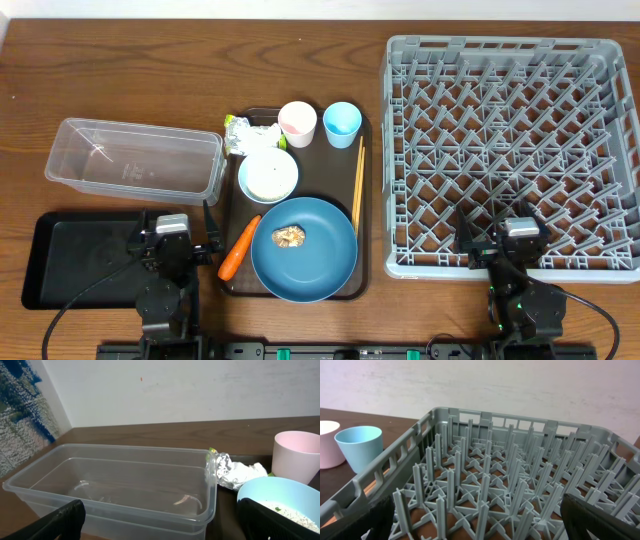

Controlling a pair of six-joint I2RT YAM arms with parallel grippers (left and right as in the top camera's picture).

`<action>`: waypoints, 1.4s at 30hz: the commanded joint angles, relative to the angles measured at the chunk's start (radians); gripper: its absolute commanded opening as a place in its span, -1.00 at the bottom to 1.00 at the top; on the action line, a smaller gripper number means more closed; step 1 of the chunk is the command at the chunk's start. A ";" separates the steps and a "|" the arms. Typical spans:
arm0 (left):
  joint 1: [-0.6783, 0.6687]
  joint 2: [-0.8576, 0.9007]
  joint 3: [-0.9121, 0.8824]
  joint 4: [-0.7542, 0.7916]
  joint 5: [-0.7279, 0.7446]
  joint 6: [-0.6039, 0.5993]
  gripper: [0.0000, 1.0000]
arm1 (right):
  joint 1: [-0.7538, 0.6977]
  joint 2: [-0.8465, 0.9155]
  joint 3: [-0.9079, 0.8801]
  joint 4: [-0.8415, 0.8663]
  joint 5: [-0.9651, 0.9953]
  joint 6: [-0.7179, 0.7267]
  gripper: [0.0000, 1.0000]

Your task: Sort waste into correct bins and load items into the dishwasher rack

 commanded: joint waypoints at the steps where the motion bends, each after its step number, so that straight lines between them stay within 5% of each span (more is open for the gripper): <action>1: 0.002 0.002 -0.019 -0.038 -0.020 0.006 0.96 | -0.007 0.001 -0.001 -0.004 -0.004 -0.006 0.98; 32: 0.002 0.002 -0.019 -0.038 -0.018 0.002 0.96 | -0.006 0.001 -0.001 -0.003 -0.002 -0.006 0.98; 42: 0.002 0.003 0.038 0.007 0.294 -0.204 0.96 | -0.006 0.001 0.013 0.137 -0.184 0.151 0.98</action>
